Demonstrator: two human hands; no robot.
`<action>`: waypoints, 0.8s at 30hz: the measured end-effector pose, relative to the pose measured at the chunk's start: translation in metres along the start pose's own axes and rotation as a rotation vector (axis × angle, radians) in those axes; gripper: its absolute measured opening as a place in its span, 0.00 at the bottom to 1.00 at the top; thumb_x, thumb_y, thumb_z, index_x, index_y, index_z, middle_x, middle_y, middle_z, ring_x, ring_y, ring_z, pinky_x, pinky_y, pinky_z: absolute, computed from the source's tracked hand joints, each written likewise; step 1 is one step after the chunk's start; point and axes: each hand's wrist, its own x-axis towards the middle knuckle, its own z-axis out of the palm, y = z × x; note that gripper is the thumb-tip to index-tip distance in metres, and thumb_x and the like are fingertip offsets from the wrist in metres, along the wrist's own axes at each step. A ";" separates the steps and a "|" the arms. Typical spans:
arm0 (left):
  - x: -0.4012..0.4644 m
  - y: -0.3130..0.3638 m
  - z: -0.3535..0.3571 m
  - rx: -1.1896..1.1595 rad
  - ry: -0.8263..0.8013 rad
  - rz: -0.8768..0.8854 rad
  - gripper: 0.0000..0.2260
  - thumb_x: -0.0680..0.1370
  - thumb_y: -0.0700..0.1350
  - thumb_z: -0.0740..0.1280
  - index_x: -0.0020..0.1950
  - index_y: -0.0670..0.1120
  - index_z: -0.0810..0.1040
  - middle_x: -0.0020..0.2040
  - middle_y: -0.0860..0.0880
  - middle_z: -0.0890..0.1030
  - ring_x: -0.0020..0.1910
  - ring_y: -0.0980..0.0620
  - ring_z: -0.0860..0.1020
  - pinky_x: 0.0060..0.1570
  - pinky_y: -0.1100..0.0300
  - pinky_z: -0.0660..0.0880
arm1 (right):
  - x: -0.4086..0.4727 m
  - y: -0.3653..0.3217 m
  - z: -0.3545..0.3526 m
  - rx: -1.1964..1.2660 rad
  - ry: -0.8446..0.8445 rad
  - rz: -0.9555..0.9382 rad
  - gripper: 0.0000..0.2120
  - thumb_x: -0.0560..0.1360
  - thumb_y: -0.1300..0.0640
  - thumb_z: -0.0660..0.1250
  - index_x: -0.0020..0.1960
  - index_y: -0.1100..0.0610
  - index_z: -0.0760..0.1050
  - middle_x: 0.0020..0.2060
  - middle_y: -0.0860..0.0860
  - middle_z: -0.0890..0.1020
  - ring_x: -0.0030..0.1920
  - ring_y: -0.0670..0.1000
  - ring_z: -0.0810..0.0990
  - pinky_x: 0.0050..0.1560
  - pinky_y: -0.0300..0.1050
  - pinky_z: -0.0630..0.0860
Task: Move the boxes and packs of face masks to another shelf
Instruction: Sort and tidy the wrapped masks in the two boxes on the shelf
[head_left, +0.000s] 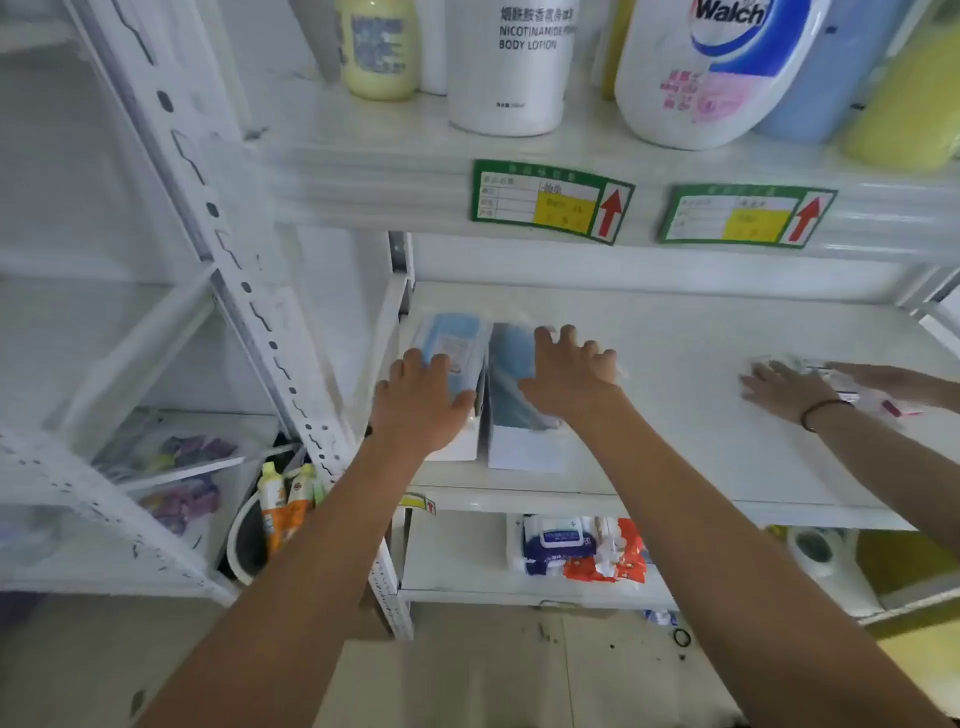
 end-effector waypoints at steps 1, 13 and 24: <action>0.002 0.000 0.001 0.009 0.008 -0.018 0.27 0.79 0.65 0.60 0.72 0.50 0.67 0.69 0.42 0.68 0.67 0.40 0.70 0.62 0.44 0.71 | 0.002 0.003 0.000 0.013 -0.014 0.014 0.33 0.76 0.45 0.66 0.76 0.52 0.57 0.70 0.56 0.68 0.65 0.64 0.73 0.62 0.61 0.71; 0.004 -0.012 0.024 -0.190 0.064 -0.087 0.35 0.73 0.71 0.63 0.72 0.53 0.60 0.69 0.47 0.63 0.61 0.42 0.73 0.49 0.49 0.74 | 0.033 0.051 0.001 0.245 0.127 0.005 0.20 0.75 0.51 0.63 0.66 0.50 0.67 0.57 0.55 0.80 0.55 0.61 0.80 0.45 0.48 0.68; 0.006 -0.019 0.017 -0.334 0.102 -0.098 0.29 0.72 0.61 0.66 0.71 0.53 0.66 0.70 0.50 0.66 0.60 0.45 0.76 0.48 0.47 0.80 | 0.024 0.137 0.041 0.729 0.331 0.475 0.22 0.76 0.46 0.65 0.68 0.47 0.67 0.60 0.58 0.81 0.57 0.63 0.79 0.52 0.53 0.72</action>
